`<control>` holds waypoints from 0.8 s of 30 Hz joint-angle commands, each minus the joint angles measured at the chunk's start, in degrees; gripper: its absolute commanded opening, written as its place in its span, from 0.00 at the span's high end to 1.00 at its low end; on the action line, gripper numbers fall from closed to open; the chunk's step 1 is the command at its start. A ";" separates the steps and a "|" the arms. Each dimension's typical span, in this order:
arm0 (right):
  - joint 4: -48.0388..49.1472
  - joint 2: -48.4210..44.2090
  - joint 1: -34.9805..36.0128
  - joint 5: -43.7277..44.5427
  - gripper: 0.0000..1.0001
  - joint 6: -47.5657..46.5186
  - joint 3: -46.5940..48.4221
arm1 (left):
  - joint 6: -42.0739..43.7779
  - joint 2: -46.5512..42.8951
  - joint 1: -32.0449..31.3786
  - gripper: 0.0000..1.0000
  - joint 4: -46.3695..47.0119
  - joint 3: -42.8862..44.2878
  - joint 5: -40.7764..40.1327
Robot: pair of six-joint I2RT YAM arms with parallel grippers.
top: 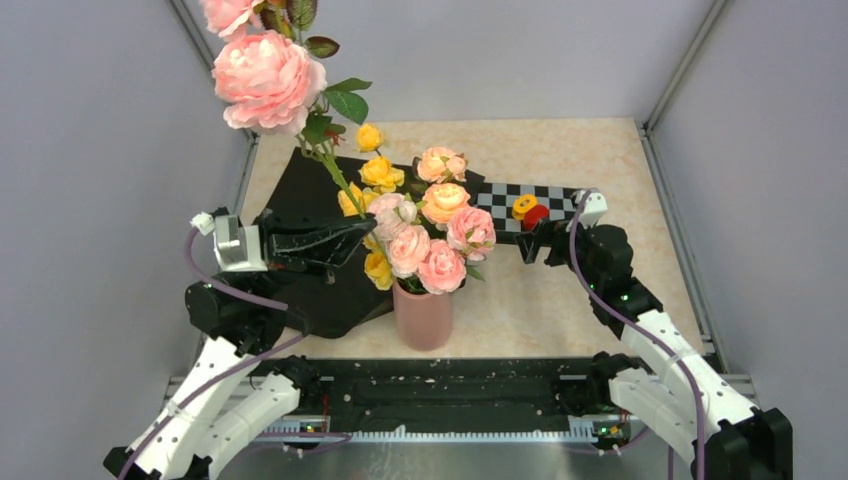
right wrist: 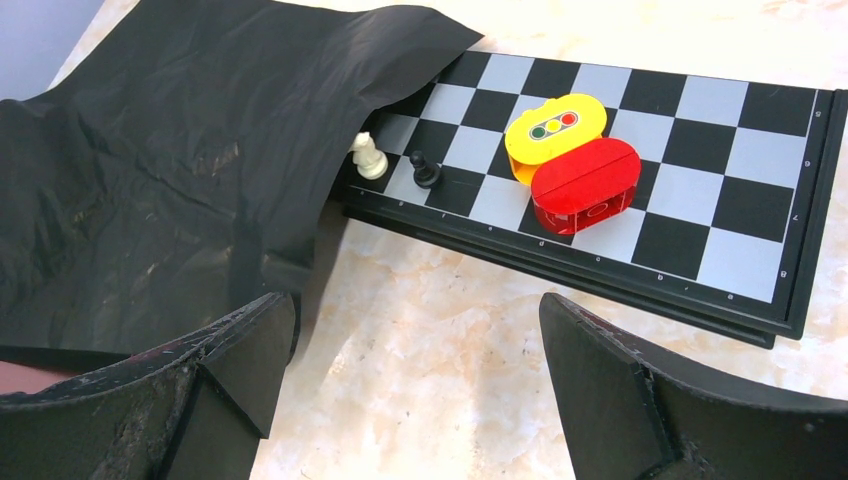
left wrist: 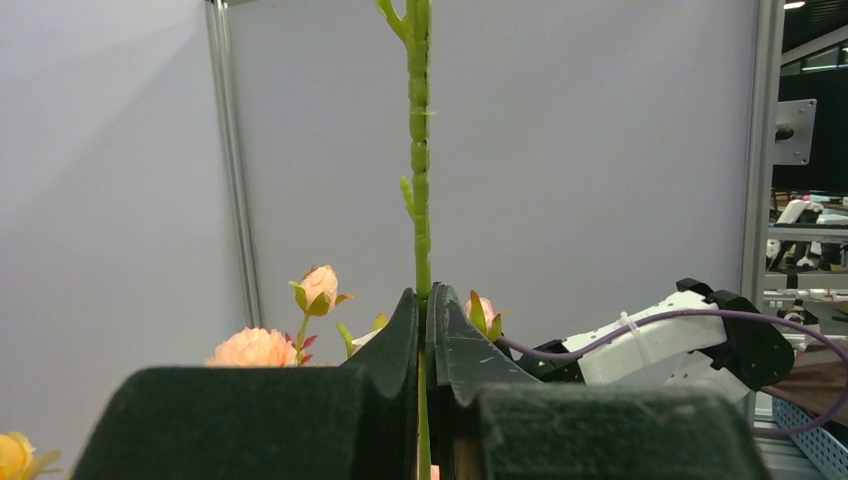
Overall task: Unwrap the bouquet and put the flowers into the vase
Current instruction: Insert the fake flower into the vase.
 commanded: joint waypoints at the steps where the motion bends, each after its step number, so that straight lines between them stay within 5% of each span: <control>1: 2.55 -0.41 -0.77 -0.58 0.05 -0.48 2.65 | 0.81 -0.03 -0.37 1.00 2.51 -1.17 -0.90; 24: 2.50 -0.61 -0.78 -0.67 0.05 -0.36 2.10 | 3.55 -5.59 -0.63 1.00 -5.00 -12.08 -4.66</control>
